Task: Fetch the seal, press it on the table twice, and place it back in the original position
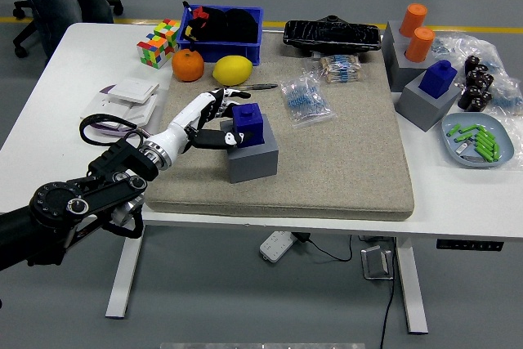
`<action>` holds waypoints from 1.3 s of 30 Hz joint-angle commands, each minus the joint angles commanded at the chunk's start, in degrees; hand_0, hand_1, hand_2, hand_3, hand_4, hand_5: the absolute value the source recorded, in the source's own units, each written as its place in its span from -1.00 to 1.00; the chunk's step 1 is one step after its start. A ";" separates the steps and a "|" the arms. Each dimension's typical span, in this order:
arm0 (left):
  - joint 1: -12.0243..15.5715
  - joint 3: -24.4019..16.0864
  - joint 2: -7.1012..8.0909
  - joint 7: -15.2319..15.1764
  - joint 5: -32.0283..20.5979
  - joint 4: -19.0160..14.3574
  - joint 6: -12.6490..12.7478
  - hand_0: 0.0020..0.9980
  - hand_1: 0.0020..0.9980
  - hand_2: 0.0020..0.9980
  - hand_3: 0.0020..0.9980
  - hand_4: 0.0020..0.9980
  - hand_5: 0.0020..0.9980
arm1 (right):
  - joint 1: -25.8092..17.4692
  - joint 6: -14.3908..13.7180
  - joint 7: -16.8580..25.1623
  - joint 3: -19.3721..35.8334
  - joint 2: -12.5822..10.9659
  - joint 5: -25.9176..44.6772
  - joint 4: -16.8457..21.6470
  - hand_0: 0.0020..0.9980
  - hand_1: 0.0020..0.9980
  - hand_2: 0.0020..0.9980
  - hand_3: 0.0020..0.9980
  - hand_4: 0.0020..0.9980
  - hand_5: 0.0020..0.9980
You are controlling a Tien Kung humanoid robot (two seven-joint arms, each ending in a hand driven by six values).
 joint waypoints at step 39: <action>4.29 -9.12 4.68 -7.46 -1.78 5.82 4.12 0.24 -0.14 -0.17 0.15 0.28 -1.00 | -0.65 -0.08 0.09 1.11 0.49 -0.34 -0.06 0.44 0.36 0.29 0.23 0.43 0.04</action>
